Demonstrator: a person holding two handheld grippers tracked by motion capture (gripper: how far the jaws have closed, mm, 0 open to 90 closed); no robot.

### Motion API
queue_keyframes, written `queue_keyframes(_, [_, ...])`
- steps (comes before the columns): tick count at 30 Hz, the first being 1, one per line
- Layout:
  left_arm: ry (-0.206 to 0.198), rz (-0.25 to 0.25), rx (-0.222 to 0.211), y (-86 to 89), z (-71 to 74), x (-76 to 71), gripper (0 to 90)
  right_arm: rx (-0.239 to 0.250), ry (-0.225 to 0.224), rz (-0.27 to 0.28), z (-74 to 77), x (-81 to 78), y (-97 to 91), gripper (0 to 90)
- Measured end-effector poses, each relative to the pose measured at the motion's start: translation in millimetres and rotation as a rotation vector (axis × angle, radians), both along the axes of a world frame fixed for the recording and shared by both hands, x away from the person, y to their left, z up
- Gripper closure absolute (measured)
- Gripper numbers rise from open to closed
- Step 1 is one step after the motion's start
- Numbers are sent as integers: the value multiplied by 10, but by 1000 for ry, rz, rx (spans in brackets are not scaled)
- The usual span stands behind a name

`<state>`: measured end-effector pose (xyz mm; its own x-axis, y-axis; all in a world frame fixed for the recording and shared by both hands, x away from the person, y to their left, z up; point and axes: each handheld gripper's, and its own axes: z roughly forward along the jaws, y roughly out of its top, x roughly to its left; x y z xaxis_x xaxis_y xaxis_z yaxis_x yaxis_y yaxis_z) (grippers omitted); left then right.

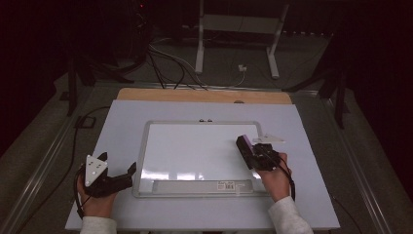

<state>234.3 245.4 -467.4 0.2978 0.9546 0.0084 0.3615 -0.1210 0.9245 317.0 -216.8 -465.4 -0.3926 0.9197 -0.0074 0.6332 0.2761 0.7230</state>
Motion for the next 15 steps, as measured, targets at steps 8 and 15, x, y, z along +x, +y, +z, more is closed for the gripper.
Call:
queue_keyframes(8, [0,-1,5,-7,3,-4,12,-11,30,-76,-49,-241,-135,635])
queue_keyframes(15, [0,-5,6,-17,2,-5,12,-11,23,-115,-54,-418,-202,634])
